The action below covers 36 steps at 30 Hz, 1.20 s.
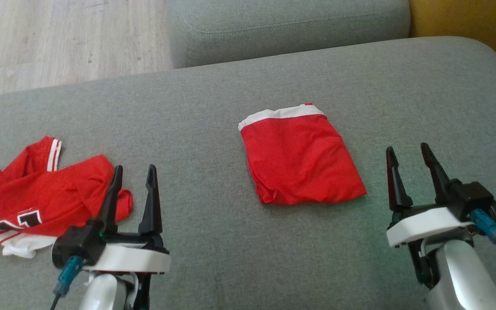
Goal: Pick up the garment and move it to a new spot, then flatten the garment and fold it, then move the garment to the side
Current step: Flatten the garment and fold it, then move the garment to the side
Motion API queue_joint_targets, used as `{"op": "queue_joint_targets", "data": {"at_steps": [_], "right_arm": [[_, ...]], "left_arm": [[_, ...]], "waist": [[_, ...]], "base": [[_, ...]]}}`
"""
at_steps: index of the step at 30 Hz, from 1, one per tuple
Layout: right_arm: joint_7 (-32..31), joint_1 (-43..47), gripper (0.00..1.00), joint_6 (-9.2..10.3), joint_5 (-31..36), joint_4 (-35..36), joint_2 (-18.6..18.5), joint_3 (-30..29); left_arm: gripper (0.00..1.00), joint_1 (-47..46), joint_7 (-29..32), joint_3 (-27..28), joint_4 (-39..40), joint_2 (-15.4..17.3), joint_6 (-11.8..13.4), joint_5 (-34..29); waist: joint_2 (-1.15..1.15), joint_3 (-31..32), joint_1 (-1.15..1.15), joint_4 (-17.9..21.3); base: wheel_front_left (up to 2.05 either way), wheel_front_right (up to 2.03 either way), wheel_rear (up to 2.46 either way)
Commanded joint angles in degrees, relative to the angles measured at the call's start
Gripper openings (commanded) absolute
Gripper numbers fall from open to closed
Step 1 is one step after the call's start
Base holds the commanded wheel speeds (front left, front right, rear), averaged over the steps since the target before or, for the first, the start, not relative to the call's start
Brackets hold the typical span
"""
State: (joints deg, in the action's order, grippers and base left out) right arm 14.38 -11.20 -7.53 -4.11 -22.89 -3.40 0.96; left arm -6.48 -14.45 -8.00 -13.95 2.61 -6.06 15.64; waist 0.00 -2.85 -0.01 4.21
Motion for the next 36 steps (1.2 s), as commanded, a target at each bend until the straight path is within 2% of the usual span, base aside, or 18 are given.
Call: {"op": "queue_joint_targets", "data": {"at_steps": [1, 8, 14, 27, 35, 36], "right_arm": [[0.62, -1.27, 1.0, 0.04, -0.17, 2.42, 0.4, 1.57], [0.62, -1.42, 1.0, 0.04, -0.22, 2.44, 0.5, 1.99], [-0.37, -4.89, 1.0, 0.04, 0.07, -1.89, 0.51, 1.02], [-10.0, -17.64, 1.0, 0.04, -5.89, -21.04, 0.52, -0.8], [-11.91, -21.63, 1.0, 0.04, -5.57, -29.45, 0.51, 0.76], [-12.11, -22.07, 0.68, 0.04, -5.52, -30.42, 0.49, 1.23]], "left_arm": [[1.0, -1.26, -0.55, 1.99, 2.07, 0.27, -0.11, 0.17], [1.0, -1.6, -0.55, 1.74, 2.26, 0.27, -0.22, -0.1], [1.0, -2.87, -0.55, 0.61, 2.14, 0.27, -0.49, -0.68], [1.0, -6.45, -0.55, -2.51, 0.99, 0.27, -0.95, -0.76], [1.0, -7.06, -0.55, -3.14, 0.88, 0.27, -1.0, -0.73], [1.0, -7.12, -0.55, -3.11, 0.87, 0.27, -1.0, -0.73]], "waist": [[0.0, 0.04, 0.01, 0.02], [0.0, -0.53, 0.01, -0.6], [0.0, -3.19, 0.01, -2.49], [0.0, -8.5, 0.01, -8.15], [0.0, -9.56, 0.01, -9.6], [0.0, -9.64, 0.01, -9.65]], "base": [[0.0, 0.0, 0.0], [0.0, 0.0, 0.0], [0.0, 0.0, 0.0], [0.0, 0.0, 0.0], [0.0, 0.0, 0.0], [0.0, 0.0, 0.0]]}}
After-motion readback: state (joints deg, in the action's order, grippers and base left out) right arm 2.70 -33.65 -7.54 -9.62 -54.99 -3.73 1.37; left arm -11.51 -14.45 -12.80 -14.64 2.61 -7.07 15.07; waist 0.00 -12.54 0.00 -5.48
